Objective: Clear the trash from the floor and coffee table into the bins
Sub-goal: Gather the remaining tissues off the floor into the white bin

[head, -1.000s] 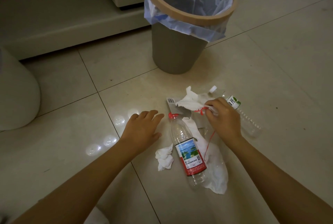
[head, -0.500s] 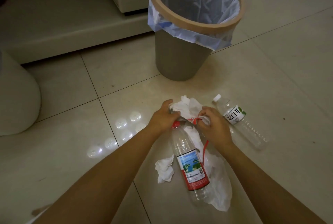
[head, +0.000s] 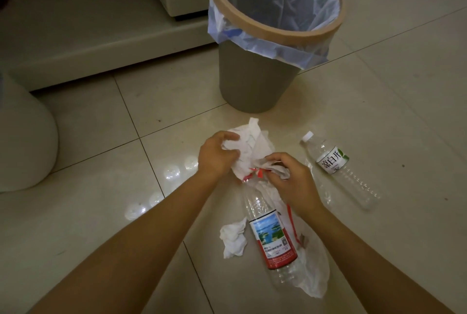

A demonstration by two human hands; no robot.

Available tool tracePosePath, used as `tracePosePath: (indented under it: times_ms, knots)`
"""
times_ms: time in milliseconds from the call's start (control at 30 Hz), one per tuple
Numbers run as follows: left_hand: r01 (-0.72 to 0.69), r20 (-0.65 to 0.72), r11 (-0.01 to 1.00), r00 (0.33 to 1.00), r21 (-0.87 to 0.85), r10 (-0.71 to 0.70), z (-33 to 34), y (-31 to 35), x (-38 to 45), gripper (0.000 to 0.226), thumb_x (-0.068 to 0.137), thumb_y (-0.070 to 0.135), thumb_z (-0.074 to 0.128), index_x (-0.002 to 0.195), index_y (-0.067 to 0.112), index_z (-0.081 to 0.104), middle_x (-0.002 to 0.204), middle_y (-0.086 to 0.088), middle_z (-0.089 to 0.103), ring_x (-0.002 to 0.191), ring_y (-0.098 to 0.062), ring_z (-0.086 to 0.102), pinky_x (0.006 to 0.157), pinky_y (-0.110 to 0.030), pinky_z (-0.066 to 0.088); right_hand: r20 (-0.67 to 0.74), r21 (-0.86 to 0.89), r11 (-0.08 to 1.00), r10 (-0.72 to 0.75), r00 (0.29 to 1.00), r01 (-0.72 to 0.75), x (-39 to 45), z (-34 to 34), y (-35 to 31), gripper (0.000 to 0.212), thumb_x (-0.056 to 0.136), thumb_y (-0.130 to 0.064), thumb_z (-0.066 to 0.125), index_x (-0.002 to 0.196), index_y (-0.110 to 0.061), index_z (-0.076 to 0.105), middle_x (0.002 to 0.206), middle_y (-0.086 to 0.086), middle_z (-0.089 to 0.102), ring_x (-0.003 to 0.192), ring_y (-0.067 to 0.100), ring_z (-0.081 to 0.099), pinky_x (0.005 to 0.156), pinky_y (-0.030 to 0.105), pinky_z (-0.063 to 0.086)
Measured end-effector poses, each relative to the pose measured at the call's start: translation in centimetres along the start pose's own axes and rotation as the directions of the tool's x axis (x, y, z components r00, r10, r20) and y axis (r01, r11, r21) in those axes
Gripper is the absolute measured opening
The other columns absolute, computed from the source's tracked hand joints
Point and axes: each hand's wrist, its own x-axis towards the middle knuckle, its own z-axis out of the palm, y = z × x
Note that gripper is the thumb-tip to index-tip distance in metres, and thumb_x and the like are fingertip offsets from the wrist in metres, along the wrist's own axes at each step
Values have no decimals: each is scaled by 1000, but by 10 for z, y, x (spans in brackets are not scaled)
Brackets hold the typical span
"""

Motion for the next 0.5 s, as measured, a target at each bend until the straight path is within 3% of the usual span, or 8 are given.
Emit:
tracePosePath:
  times_ms: [100,167,233,300,367,500]
  knots:
    - [2,10,1000,1000,1,-2,-21,2,-2,25,83,5,64,98,24,71,99,17,58,95,-13,58,89,-37,54,-139,-33,993,-113,984,110,4,3,-14,20,80,-9,74,98,-15,66,98,-9,67,92,3,62,79,25,53]
    - [71,82,995,995,-67,-65,-29,4,-8,15,89,20,62,101,22,70,107,7,65,95,-18,63,85,-36,55,-143,-110,967,-245,959,231,6,9,-27,18,82,-8,71,96,-15,65,98,-9,64,92,2,60,79,23,52]
    - [126,166,982,981,-139,-102,-30,8,-16,25,88,40,62,100,19,69,101,-4,70,89,-22,67,78,-35,56,-96,-164,935,-332,938,314,8,19,-38,21,82,-5,68,97,-18,64,98,-8,63,92,5,59,77,25,51]
    - [151,180,970,977,-193,-116,-28,11,-22,32,84,46,65,100,19,68,93,-5,71,77,-19,67,66,-29,56,-28,-122,952,-285,958,280,8,30,-47,34,81,-6,67,107,-26,60,105,-14,63,96,3,59,79,27,52]
    - [155,125,960,984,-232,-129,-27,13,-24,31,82,39,69,106,21,65,95,-4,68,69,-15,64,53,-22,52,42,0,984,-180,983,180,6,39,-51,53,80,-9,70,119,-39,50,117,-20,59,106,-1,57,87,27,52]
    - [143,97,948,988,-284,-120,-32,7,-25,49,78,20,76,121,25,53,104,-2,57,73,-16,61,48,-21,51,52,243,967,-90,995,75,-1,45,-46,72,73,-11,80,121,-45,38,126,-9,49,114,8,57,82,40,57]
